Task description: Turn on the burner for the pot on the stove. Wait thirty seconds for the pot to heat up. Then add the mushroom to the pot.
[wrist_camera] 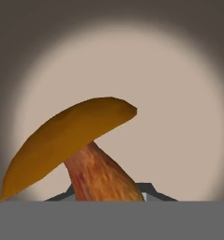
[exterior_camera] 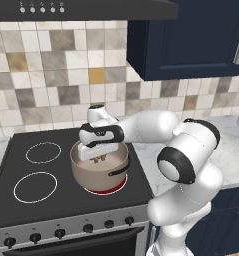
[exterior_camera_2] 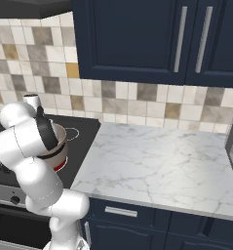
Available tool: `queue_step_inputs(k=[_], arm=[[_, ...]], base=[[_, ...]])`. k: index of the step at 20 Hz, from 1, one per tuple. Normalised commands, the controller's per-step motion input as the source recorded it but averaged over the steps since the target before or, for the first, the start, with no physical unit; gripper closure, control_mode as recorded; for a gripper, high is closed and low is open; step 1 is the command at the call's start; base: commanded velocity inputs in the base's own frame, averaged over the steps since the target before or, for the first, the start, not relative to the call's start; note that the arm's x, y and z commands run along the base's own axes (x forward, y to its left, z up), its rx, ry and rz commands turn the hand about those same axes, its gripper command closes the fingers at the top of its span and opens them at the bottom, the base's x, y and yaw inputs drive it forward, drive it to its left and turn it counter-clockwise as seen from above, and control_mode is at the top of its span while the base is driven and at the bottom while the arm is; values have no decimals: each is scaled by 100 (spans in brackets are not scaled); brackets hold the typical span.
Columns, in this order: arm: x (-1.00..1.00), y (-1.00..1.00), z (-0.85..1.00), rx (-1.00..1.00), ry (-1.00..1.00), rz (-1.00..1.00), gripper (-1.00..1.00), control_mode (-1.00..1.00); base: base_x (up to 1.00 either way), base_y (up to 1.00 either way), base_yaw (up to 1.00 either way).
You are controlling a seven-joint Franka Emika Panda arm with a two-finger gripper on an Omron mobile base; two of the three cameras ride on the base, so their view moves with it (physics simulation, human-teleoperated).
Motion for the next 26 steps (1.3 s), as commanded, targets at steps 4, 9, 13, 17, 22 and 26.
queue_step_inputs(k=[4,9,13,17,22,26], arm=[[0,0,0,0,0,0,100,-100],[0,0,0,0,0,0,100,-100],[0,0,0,0,0,0,-100,-100],[0,0,0,0,0,0,-100,-100],[0,0,0,0,0,0,-100,-100],[0,0,0,0,0,0,-100,-100]], base=[[0,0,0],[0,0,0],[0,0,0],[0,0,0],[0,0,0],[0,0,0]])
